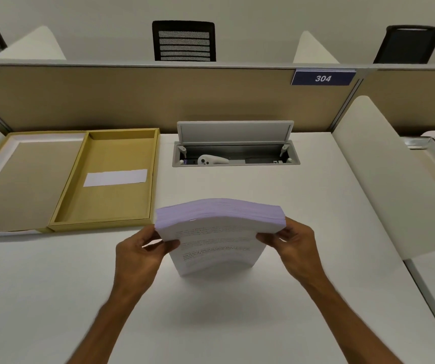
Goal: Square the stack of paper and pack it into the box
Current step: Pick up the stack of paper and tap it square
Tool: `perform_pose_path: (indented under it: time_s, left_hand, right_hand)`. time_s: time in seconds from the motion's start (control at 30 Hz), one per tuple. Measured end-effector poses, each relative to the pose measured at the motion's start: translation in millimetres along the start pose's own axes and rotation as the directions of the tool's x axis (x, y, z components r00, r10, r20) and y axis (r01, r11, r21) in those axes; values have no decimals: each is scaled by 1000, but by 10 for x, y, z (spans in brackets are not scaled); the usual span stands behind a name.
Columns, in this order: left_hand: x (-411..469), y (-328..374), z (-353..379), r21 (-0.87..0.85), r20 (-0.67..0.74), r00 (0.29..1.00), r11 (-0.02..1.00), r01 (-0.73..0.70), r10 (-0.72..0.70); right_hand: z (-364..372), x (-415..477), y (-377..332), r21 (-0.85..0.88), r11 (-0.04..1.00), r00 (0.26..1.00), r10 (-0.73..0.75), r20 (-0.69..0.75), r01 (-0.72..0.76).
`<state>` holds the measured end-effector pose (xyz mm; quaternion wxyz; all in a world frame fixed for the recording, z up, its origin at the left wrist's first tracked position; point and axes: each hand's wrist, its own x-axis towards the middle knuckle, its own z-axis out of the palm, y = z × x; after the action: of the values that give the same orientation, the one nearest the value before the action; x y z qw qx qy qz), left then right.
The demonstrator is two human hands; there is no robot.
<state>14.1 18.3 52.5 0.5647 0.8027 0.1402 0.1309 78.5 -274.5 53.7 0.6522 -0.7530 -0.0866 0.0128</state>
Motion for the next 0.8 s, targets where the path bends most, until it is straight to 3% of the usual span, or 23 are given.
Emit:
perform_pose_path:
  time_s: [0.53, 0.8]
  left_hand:
    - [-37, 18, 13, -21, -51, 996, 997, -68, 67]
    - [-34, -66, 14, -78, 13, 1000, 997, -8, 9]
  right_hand:
    - [15, 12, 43, 45, 999, 1000, -21, -18, 22]
    - [26, -46, 180, 30, 999, 1000, 14, -1, -14]
